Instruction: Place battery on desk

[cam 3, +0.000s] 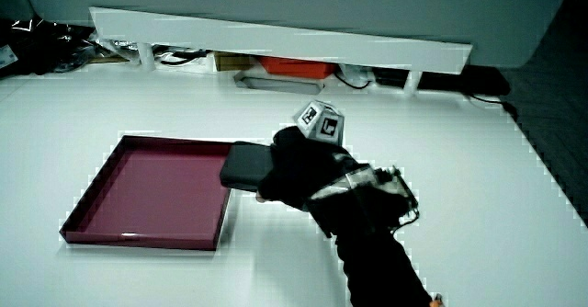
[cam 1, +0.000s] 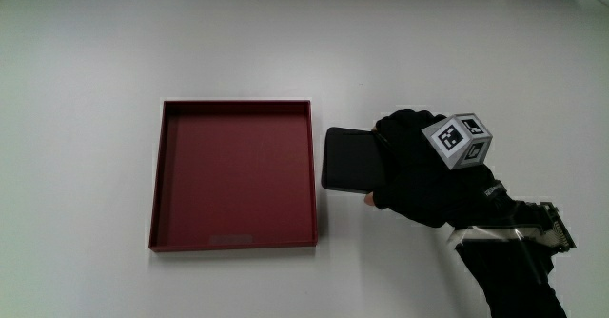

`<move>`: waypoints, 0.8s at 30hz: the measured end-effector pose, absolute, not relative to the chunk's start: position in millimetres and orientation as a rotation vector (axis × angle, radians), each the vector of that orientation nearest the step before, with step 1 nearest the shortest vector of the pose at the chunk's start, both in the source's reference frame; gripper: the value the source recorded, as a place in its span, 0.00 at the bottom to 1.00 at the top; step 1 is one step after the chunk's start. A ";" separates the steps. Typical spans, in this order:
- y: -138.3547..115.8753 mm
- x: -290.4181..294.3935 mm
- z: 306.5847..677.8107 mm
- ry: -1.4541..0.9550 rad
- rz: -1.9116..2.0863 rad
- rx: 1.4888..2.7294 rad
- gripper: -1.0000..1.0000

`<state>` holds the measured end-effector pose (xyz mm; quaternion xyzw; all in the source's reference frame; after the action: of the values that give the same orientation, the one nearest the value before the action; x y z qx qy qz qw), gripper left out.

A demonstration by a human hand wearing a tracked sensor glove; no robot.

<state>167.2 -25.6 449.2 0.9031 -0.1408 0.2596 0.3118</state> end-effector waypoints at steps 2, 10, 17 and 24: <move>-26.2 174.6 458.8 -0.332 0.673 2.386 0.50; -23.7 198.7 498.3 -0.211 0.647 2.356 0.50; -22.0 214.0 521.8 -0.136 0.656 2.317 0.50; -19.5 222.9 539.6 -0.100 0.649 2.297 0.50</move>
<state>222.9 -19.5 539.6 0.8942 -0.0391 0.2525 0.3677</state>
